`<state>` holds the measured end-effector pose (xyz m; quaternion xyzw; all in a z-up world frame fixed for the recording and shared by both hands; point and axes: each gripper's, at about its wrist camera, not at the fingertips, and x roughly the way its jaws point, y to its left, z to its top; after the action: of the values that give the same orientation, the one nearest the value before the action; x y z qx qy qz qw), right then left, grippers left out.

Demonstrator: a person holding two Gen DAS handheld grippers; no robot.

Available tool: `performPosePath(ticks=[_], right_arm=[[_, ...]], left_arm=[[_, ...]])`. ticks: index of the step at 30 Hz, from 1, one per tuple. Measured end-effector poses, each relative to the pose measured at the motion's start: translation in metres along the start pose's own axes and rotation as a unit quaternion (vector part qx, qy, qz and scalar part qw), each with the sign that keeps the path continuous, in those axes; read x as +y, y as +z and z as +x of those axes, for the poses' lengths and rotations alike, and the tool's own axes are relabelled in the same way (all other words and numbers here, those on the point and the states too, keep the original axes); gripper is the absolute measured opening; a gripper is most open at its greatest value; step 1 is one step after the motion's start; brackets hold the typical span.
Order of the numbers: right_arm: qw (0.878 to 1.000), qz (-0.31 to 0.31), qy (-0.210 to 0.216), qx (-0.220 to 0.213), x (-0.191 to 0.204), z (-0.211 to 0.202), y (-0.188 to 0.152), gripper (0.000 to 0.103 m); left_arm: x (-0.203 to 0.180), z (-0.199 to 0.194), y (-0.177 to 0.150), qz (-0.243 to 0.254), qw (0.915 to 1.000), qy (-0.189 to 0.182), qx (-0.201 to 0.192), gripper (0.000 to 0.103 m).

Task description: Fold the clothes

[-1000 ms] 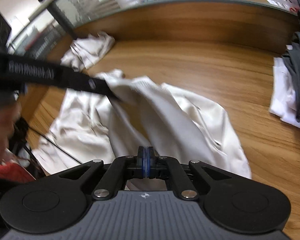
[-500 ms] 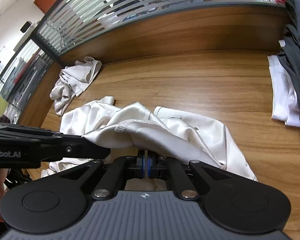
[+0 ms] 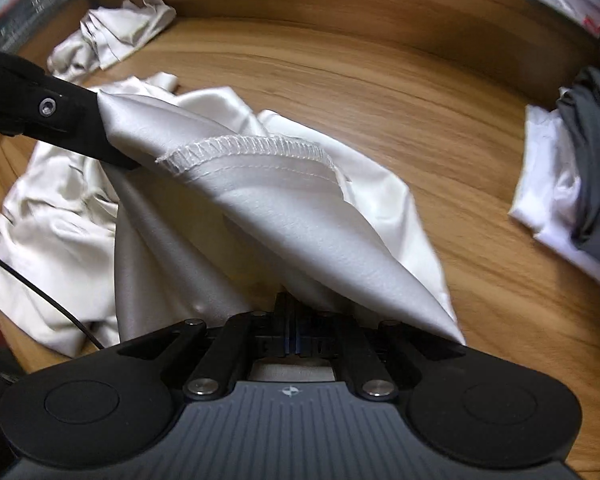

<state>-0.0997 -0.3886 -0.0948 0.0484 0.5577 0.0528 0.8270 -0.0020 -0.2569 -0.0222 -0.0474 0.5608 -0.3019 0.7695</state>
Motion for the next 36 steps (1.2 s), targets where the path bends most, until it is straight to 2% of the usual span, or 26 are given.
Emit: performPosePath(ticks=[4, 9, 18, 22, 24, 26, 27, 31, 32, 33, 34, 35, 36], right_arm=[[1.0, 0.006, 0.003, 0.004, -0.003, 0.001, -0.003, 0.014], [1.0, 0.02, 0.004, -0.002, -0.008, 0.002, -0.003, 0.035], [0.999, 0.044, -0.002, -0.006, -0.024, 0.009, -0.008, 0.045], [0.999, 0.045, -0.002, 0.001, -0.029, 0.023, -0.006, 0.048], [0.999, 0.043, 0.0, 0.0, -0.03, 0.029, -0.004, 0.049], [0.999, 0.039, -0.001, -0.003, -0.03, 0.034, -0.003, 0.05], [0.999, 0.035, -0.003, -0.007, -0.028, 0.035, -0.003, 0.051], [1.0, 0.018, -0.013, -0.016, -0.024, 0.039, -0.001, 0.05], [1.0, 0.014, -0.015, -0.018, -0.023, 0.04, -0.001, 0.046], [1.0, 0.017, -0.015, -0.02, -0.025, 0.04, 0.0, 0.033], [0.999, 0.023, -0.014, -0.022, -0.027, 0.039, 0.001, 0.025], [0.999, 0.028, -0.013, -0.023, -0.029, 0.038, 0.002, 0.012], [0.999, 0.034, -0.011, -0.025, -0.031, 0.037, 0.002, 0.007]], left_arm=[[-0.001, 0.01, 0.001, 0.005, 0.9999, 0.004, 0.013, 0.003], [0.003, 0.024, 0.003, 0.003, 0.9996, 0.004, 0.027, 0.004], [0.001, 0.051, 0.007, 0.019, 0.9992, 0.008, 0.035, 0.005], [0.001, 0.054, 0.008, 0.039, 0.9984, 0.015, 0.038, 0.015], [0.001, 0.055, 0.008, 0.049, 0.9978, 0.02, 0.04, 0.024], [0.005, 0.051, 0.005, 0.058, 0.9973, 0.026, 0.037, 0.041], [0.007, 0.049, 0.004, 0.062, 0.9971, 0.029, 0.035, 0.044], [0.02, 0.039, -0.003, 0.062, 0.9972, 0.028, 0.031, 0.058], [0.024, 0.038, -0.005, 0.059, 0.9974, 0.024, 0.033, 0.062], [0.027, 0.036, -0.008, 0.059, 0.9975, 0.02, 0.035, 0.062], [0.03, 0.035, -0.01, 0.059, 0.9974, 0.017, 0.038, 0.064], [0.031, 0.034, -0.013, 0.062, 0.9971, 0.016, 0.041, 0.067], [0.031, 0.034, -0.015, 0.068, 0.9966, 0.015, 0.043, 0.067]])
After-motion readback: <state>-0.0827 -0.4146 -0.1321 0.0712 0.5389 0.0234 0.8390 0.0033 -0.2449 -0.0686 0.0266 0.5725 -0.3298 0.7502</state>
